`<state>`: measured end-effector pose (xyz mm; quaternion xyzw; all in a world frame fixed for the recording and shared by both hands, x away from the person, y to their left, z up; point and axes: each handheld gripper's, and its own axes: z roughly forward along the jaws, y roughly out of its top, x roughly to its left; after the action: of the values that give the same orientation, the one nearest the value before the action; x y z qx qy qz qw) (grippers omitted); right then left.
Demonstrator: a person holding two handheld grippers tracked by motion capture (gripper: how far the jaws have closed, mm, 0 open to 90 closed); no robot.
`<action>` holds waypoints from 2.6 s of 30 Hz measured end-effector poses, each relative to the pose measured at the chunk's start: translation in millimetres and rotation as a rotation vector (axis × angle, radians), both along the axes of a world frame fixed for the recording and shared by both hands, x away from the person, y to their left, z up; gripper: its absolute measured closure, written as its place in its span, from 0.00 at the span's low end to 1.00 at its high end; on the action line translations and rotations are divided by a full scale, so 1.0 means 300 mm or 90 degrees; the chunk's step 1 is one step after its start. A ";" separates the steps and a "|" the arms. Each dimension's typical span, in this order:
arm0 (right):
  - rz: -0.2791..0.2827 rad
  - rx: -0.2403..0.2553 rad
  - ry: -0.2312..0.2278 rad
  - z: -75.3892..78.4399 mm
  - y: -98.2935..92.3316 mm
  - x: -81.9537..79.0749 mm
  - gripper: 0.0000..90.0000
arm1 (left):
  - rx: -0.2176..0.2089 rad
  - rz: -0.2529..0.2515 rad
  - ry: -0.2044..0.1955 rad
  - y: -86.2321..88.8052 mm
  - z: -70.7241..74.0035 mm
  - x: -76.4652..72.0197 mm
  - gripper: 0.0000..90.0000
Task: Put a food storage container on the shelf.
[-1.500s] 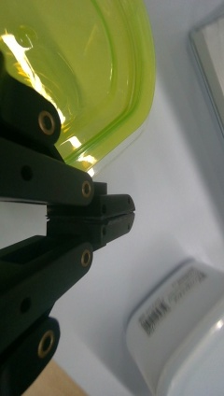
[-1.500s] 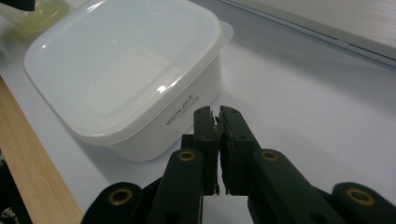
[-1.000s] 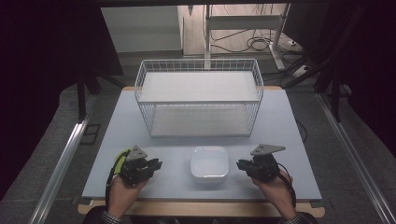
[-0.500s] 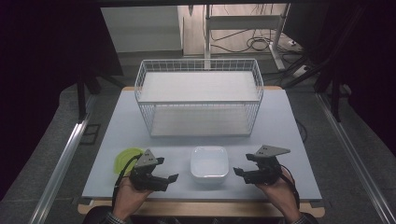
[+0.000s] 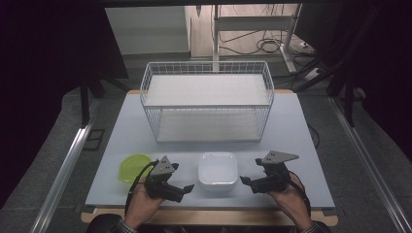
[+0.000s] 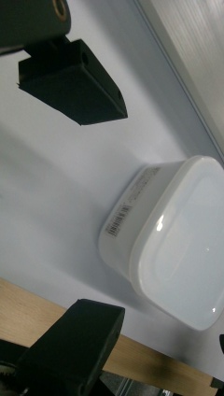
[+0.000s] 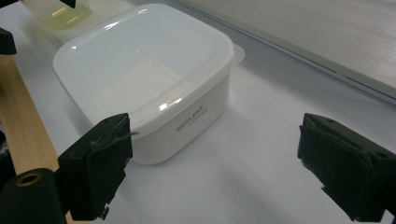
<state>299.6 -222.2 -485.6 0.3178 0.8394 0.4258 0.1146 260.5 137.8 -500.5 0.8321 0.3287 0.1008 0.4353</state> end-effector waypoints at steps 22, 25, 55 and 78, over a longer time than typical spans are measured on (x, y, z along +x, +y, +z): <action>0.029 0.033 0.136 -0.005 0.098 0.088 0.22 | -0.040 -0.027 0.098 -0.107 -0.008 0.163 0.13; 0.040 0.044 0.166 -0.011 0.110 0.113 0.30 | -0.061 -0.042 0.124 -0.112 -0.013 0.187 0.20; -0.081 0.112 0.246 0.039 0.074 -0.022 0.80 | -0.069 0.044 0.196 -0.092 0.047 0.055 0.71; -0.095 0.120 0.161 0.056 0.088 -0.024 0.89 | -0.105 0.097 0.147 -0.076 0.042 0.061 0.86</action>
<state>292.4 -195.8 -468.7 0.4394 0.7775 0.4498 0.0088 278.8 115.0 -487.9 0.7725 0.4456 0.0098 0.4523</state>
